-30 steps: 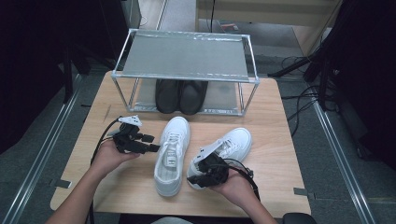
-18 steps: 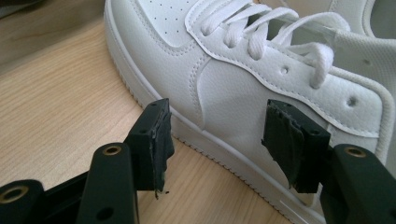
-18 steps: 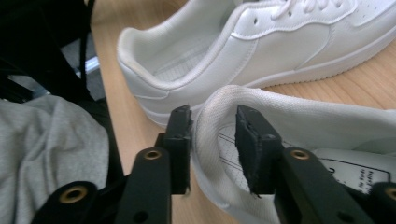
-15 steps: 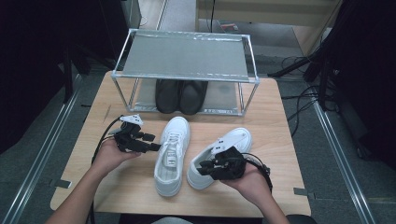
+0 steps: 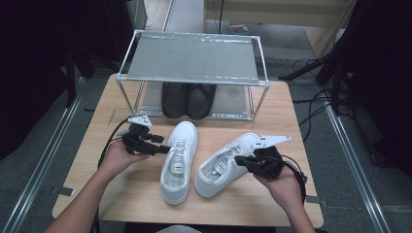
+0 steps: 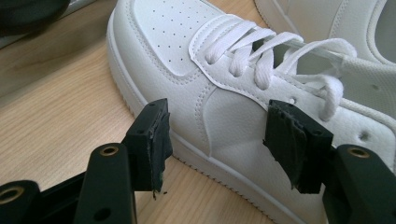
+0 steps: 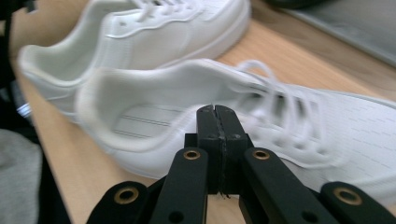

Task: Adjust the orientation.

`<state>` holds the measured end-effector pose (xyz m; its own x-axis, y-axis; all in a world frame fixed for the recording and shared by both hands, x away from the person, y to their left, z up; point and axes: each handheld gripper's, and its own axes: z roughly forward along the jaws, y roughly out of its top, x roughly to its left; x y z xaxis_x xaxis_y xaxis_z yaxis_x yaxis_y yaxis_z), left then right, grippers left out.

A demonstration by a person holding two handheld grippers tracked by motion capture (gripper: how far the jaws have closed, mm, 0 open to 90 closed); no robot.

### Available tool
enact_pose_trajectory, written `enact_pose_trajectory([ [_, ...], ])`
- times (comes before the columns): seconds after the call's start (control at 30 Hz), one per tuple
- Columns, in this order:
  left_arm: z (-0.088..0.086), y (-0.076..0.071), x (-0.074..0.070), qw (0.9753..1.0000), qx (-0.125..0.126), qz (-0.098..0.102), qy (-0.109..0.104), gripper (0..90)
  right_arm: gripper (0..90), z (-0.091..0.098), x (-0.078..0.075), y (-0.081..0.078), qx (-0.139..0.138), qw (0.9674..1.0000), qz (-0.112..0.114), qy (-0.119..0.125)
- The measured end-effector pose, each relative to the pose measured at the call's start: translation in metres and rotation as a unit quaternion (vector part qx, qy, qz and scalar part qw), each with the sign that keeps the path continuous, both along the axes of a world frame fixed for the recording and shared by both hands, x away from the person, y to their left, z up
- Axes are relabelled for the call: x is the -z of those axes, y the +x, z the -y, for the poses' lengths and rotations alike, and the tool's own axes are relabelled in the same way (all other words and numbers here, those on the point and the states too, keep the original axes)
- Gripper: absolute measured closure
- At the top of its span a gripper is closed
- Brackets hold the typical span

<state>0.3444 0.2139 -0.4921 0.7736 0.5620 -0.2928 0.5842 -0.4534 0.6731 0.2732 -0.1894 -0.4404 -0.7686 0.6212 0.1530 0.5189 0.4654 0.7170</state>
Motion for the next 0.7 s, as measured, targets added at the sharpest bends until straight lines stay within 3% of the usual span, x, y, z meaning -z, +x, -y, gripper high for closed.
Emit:
enact_pose_trajectory([
  [0.13,0.001,0.002,-0.001,1.0000,0.001,0.002,0.001,40.6,90.0,0.014,0.010,0.006,0.029,0.9996,0.004,0.002],
  [0.33,0.001,0.004,-0.001,1.0000,0.000,0.005,0.001,40.4,90.0,0.029,0.025,0.015,0.058,0.9982,-0.014,-0.006],
  [0.7,0.000,0.002,-0.001,1.0000,0.000,0.006,0.004,40.2,90.0,0.026,0.039,0.023,0.054,0.9971,-0.038,-0.037],
])
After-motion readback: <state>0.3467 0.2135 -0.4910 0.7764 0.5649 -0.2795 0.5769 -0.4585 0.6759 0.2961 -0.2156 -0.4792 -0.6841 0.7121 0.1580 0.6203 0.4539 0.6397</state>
